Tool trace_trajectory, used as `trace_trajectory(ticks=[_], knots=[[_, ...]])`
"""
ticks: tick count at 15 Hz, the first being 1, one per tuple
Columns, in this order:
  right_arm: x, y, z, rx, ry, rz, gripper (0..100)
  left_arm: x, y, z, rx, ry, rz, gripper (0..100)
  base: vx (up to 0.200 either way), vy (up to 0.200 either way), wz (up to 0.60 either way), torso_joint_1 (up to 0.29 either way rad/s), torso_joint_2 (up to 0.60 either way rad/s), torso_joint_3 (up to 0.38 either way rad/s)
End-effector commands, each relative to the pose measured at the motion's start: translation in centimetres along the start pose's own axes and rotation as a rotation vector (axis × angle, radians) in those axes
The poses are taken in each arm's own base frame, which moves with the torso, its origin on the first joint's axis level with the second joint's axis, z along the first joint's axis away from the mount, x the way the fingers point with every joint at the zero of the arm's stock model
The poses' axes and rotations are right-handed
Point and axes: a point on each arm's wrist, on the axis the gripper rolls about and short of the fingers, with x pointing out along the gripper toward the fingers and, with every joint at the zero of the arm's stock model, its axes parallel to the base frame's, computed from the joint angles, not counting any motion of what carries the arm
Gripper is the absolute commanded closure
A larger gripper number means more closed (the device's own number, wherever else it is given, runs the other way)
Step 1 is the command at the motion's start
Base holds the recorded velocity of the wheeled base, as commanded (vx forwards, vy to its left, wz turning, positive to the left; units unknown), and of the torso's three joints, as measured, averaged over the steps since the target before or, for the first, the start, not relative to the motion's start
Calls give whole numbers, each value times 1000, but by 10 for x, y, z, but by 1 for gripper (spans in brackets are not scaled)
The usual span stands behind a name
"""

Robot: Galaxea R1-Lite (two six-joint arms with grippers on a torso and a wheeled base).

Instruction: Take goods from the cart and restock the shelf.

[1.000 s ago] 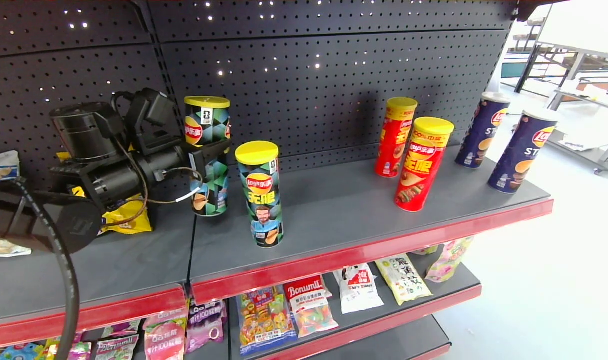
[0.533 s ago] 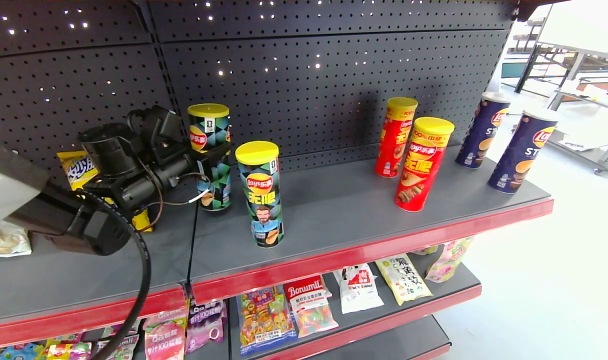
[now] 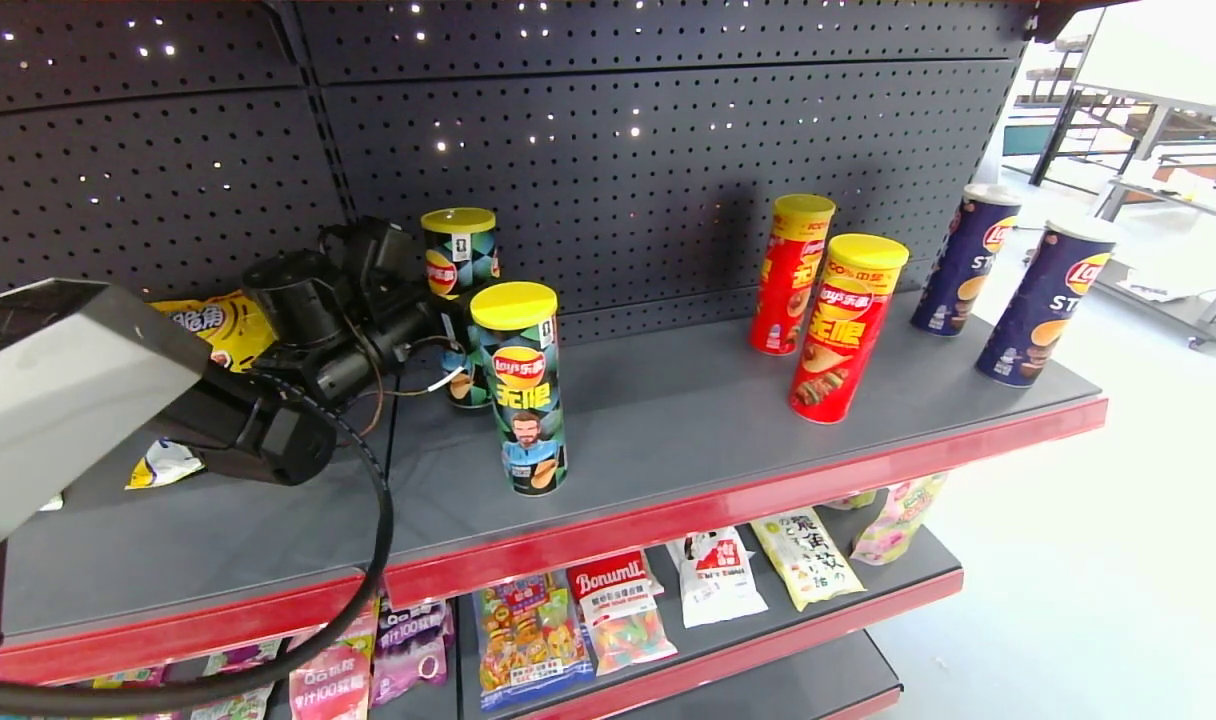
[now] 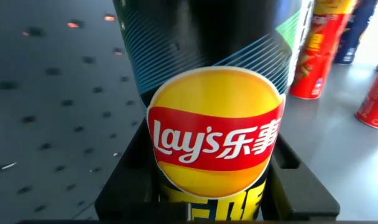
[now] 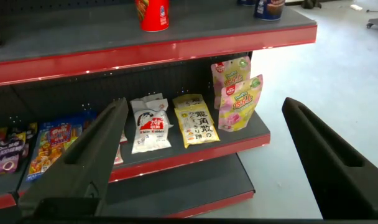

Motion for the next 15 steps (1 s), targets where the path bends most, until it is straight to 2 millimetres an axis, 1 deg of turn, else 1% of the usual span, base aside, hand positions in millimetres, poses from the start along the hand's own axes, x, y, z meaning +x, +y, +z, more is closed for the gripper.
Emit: trace_trajectory(ticks=[1, 5, 7, 10, 13, 15], knots=[[0, 0, 0, 0, 1, 0, 0, 6, -2, -13, -8, 2, -9, 100, 0, 0, 0, 0, 0, 0], [0, 0, 0, 0, 1, 0, 0, 12, -7, -17, -20, -27, -29, 100, 0, 0, 0, 0, 0, 0], [0, 0, 0, 0, 1, 0, 0, 15, -10, -24, -26, -20, -38, 100, 0, 0, 0, 0, 0, 0], [0, 0, 0, 0, 1, 0, 0, 20, -9, -28, -17, -41, -40, 100, 0, 0, 0, 0, 0, 0], [0, 0, 0, 0, 1, 0, 0, 27, -13, -25, -21, -70, -56, 100, 0, 0, 0, 0, 0, 0], [0, 0, 0, 0, 1, 0, 0, 27, -12, -28, -23, -63, -54, 100, 0, 0, 0, 0, 0, 0]])
